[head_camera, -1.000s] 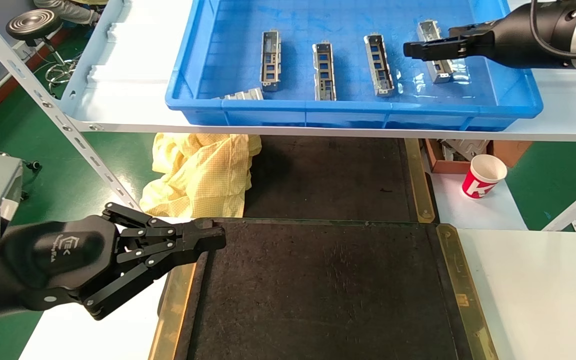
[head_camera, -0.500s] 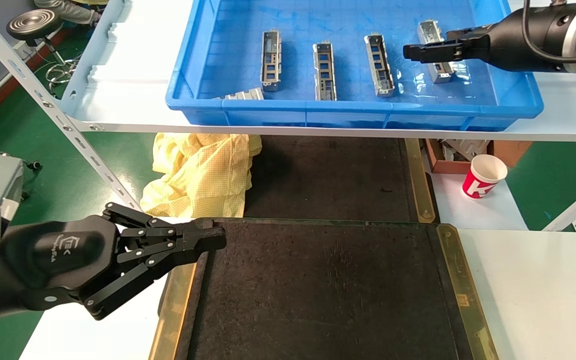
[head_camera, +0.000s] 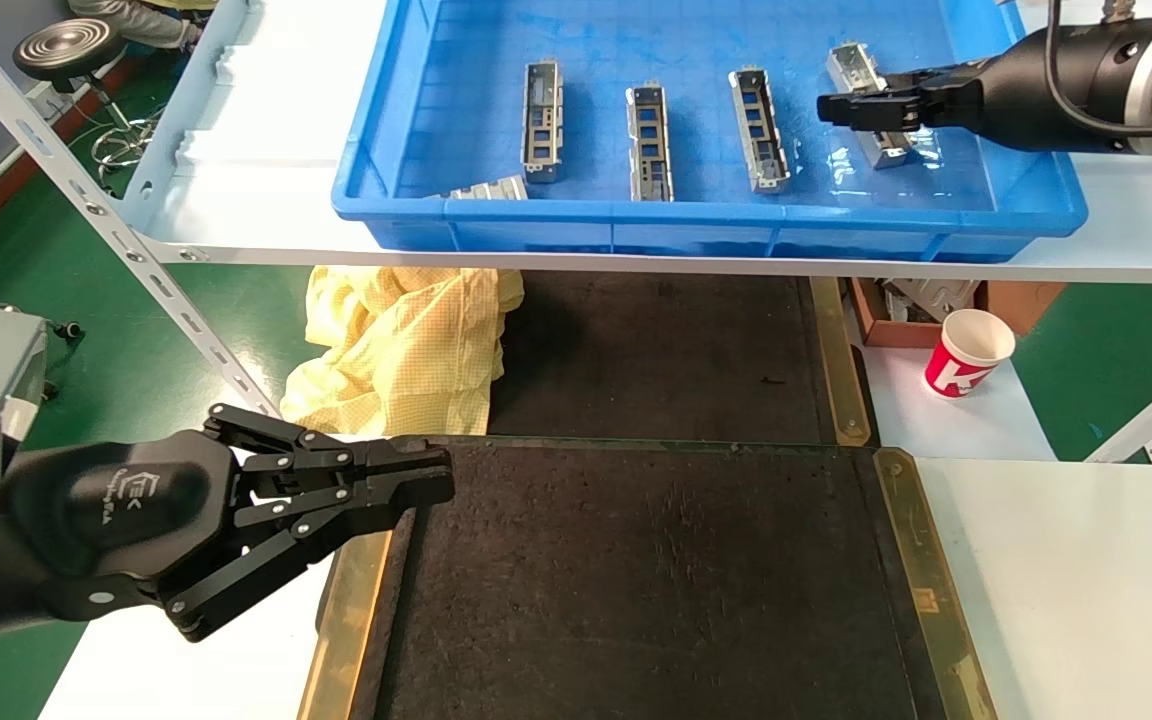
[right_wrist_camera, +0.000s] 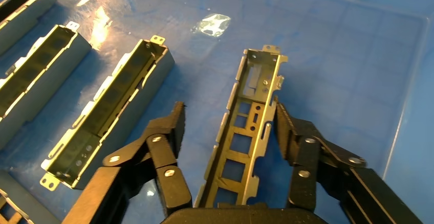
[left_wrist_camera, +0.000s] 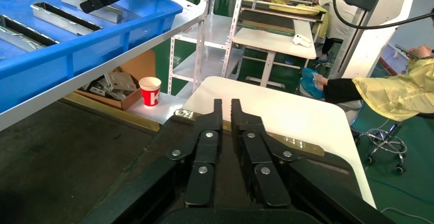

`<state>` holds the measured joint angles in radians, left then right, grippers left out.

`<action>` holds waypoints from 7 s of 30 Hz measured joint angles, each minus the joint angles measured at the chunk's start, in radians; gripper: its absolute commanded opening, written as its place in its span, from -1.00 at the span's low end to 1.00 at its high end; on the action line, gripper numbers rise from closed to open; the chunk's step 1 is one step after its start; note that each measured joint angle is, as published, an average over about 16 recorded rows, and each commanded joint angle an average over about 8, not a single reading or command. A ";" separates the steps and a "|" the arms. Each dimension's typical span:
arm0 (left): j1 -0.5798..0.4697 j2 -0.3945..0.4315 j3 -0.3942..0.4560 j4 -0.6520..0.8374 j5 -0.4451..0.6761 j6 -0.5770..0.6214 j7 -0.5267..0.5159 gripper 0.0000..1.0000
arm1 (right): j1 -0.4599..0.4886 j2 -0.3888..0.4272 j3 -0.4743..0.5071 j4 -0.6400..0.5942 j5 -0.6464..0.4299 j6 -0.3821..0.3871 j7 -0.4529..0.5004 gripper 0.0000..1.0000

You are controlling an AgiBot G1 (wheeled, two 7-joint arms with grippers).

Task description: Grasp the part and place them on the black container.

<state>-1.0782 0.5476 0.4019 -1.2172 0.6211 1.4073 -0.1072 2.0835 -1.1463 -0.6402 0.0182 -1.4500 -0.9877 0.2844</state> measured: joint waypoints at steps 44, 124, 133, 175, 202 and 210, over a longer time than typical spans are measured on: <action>0.000 0.000 0.000 0.000 0.000 0.000 0.000 1.00 | 0.163 0.066 -0.016 0.136 0.047 -0.581 -0.124 -1.00; 0.000 0.000 0.000 0.000 0.000 0.000 0.000 1.00 | -0.491 -0.223 -0.639 0.543 0.470 0.138 -0.461 -1.00; 0.000 0.000 0.000 0.000 0.000 0.000 0.000 1.00 | -0.491 -0.223 -0.695 0.567 0.503 0.167 -0.448 -1.00; 0.000 0.000 0.000 0.000 0.000 0.000 0.000 1.00 | -0.429 -0.198 -0.718 0.495 0.748 0.007 -0.534 1.00; 0.000 0.000 0.000 0.000 0.000 0.000 0.000 1.00 | -0.543 -0.055 -0.507 0.644 0.745 -0.096 -0.449 1.00; 0.000 0.000 0.000 0.000 0.000 0.000 0.000 1.00 | -0.620 0.042 -0.364 0.747 0.740 -0.164 -0.391 1.00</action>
<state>-1.0780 0.5475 0.4018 -1.2169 0.6210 1.4071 -0.1071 1.4639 -1.1038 -1.0040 0.7649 -0.7096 -1.1520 -0.1066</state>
